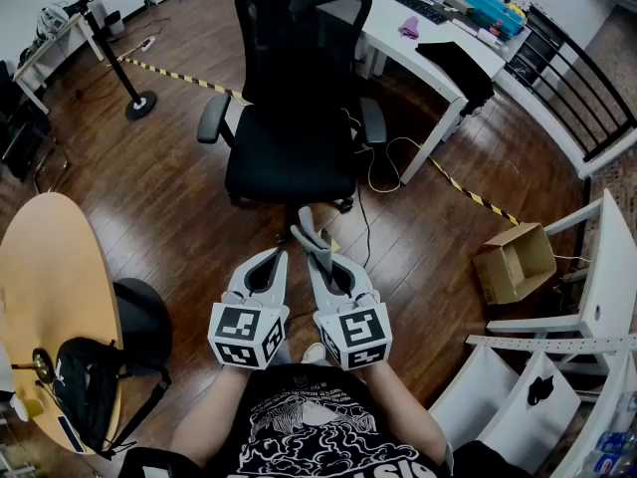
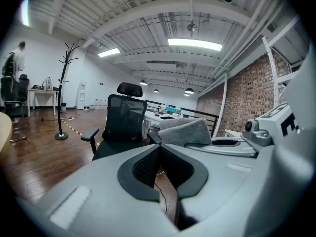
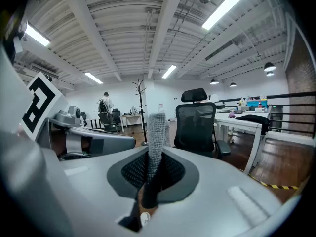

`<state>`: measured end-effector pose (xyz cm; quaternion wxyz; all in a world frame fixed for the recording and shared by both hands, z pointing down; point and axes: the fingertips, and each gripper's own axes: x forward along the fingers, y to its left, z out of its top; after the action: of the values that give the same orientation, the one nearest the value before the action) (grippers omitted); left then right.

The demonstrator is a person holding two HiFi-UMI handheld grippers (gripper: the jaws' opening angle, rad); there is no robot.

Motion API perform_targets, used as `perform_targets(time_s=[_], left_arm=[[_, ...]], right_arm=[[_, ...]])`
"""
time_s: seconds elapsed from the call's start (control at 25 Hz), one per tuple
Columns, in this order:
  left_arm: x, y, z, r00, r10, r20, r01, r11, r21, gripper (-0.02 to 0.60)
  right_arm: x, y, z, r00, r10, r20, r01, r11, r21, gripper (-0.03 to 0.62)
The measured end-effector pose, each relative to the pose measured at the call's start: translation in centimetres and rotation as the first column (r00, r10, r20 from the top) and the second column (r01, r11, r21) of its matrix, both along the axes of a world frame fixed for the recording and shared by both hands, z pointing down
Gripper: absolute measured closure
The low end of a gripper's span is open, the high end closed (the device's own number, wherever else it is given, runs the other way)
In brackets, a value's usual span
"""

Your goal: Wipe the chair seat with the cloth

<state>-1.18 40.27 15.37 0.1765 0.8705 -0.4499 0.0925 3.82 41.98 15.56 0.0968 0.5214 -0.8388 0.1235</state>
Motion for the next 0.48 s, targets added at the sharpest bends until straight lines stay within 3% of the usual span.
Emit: perform_targets(time_s=[0.48], left_arm=[[-1.5,-14.1,1.4,0.999,0.033,-0.011,-0.034,0.999,-0.027,0.577]], right_arm=[[-2.6,-13.6,1.1,0.999,-0.005,-0.044,0.004,1.000,-0.020,0.582]])
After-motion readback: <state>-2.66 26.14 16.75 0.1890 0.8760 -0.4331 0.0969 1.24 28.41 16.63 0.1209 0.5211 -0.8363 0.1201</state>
